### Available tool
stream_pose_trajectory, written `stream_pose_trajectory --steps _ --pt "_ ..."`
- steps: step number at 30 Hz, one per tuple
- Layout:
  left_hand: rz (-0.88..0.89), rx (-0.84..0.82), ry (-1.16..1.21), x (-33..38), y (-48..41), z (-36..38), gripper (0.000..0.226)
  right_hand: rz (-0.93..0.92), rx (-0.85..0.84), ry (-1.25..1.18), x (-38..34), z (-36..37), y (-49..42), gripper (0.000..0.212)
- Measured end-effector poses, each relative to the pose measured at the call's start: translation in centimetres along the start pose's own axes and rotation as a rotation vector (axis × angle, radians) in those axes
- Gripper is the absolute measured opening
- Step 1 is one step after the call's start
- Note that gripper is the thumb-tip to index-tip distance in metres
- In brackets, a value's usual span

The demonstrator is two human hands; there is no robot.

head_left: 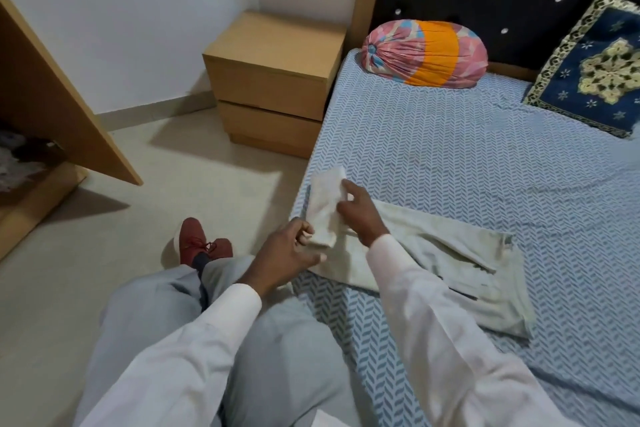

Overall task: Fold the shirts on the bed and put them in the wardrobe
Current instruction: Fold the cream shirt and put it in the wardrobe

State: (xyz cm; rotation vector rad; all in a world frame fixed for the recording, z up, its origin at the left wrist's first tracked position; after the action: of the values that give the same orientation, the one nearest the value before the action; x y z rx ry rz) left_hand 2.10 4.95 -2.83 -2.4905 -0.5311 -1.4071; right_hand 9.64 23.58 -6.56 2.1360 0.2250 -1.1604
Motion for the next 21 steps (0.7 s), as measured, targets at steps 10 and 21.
stream_pose_trajectory --steps 10,21 --pt "0.036 -0.403 -0.393 -1.6 -1.7 11.3 0.085 0.077 0.156 -0.388 12.9 -16.4 3.7 0.076" --pt "0.298 -0.517 -0.706 2.0 -1.3 18.6 0.071 0.180 0.364 -0.393 21.0 -29.0 6.6 0.080"
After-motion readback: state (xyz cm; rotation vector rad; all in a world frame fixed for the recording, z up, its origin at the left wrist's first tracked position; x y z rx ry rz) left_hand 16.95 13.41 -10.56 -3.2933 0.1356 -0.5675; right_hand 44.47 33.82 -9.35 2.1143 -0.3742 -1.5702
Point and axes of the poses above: each hand's wrist, its own y-axis away from the middle knuckle, its own z-axis out of the palm, x = y × z, the point moved 9 cm from there along -y, towards the middle knuckle, and after that the axes turned 13 degrees about z, right-handed, at the moved point
